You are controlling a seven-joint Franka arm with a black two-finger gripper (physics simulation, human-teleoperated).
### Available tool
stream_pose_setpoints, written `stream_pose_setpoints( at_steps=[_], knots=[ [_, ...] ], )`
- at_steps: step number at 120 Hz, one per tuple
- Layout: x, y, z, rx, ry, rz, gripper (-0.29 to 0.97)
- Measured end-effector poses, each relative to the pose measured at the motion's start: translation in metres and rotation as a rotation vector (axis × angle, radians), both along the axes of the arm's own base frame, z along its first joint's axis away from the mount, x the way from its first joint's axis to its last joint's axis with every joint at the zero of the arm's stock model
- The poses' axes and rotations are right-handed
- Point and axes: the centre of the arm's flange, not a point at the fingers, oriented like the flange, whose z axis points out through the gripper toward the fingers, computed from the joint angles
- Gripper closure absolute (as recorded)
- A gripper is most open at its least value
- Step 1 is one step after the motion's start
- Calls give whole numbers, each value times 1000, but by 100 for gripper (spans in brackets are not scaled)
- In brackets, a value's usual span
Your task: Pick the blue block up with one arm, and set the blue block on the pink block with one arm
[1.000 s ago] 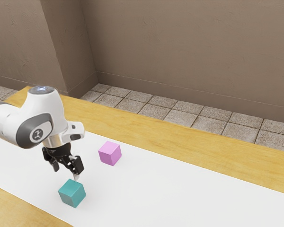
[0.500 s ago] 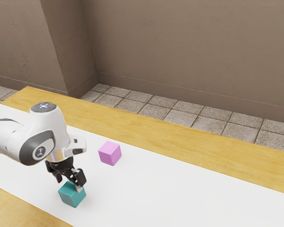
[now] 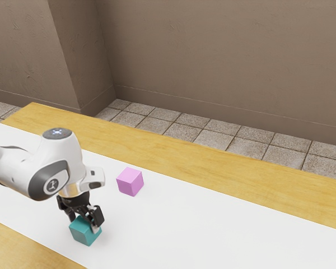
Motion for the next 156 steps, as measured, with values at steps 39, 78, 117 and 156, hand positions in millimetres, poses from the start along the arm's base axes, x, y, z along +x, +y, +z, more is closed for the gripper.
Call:
stream_pose_setpoints(
  at_steps=[39, 78, 117, 156],
  knots=[
    [1, 0, 2, 0, -9, -1, 15],
    [1, 0, 4, 2, -14, -1, 29],
    [34, -10, 59, 14, -93, -11, 39],
    [139, -11, 126, 34, -83, 0, 40]
  ],
)
